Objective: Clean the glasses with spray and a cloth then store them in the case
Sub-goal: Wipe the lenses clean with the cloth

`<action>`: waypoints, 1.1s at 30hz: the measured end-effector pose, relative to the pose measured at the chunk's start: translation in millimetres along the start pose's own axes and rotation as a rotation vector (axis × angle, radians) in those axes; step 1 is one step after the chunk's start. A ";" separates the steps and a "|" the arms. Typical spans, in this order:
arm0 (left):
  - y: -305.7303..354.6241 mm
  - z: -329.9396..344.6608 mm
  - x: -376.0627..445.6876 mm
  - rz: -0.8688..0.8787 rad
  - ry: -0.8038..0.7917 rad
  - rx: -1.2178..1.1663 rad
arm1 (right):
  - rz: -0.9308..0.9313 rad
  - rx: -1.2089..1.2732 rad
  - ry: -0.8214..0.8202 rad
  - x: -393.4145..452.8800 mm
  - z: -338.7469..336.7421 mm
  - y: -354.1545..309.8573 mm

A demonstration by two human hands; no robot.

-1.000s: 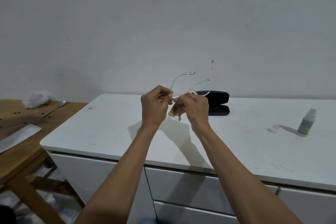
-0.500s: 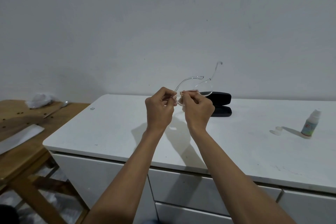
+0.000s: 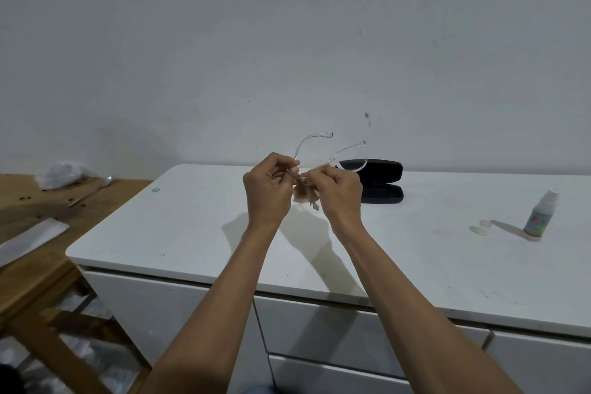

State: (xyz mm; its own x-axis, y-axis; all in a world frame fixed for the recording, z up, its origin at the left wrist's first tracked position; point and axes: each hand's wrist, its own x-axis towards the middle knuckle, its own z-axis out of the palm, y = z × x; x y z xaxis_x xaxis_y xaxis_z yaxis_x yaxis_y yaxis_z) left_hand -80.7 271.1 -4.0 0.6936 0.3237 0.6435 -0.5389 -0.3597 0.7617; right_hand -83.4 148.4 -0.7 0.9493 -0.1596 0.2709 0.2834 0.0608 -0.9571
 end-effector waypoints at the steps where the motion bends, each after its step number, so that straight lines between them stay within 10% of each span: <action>1: -0.4 -0.1 1.1 0.002 0.000 0.004 | 0.008 -0.003 0.016 -1.1 0.7 0.9; 33: -108.1 -117.7 13.6 0.014 0.173 0.448 | 0.034 0.053 0.075 15.1 -36.3 11.5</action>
State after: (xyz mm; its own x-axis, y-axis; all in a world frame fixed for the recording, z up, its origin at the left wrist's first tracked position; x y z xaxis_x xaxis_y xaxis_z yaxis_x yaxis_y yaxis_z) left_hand -69.3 417.4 -68.8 0.5776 0.4430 0.6856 -0.2622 -0.6947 0.6698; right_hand -70.8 110.9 -11.4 0.9460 -0.2302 0.2282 0.2601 0.1190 -0.9582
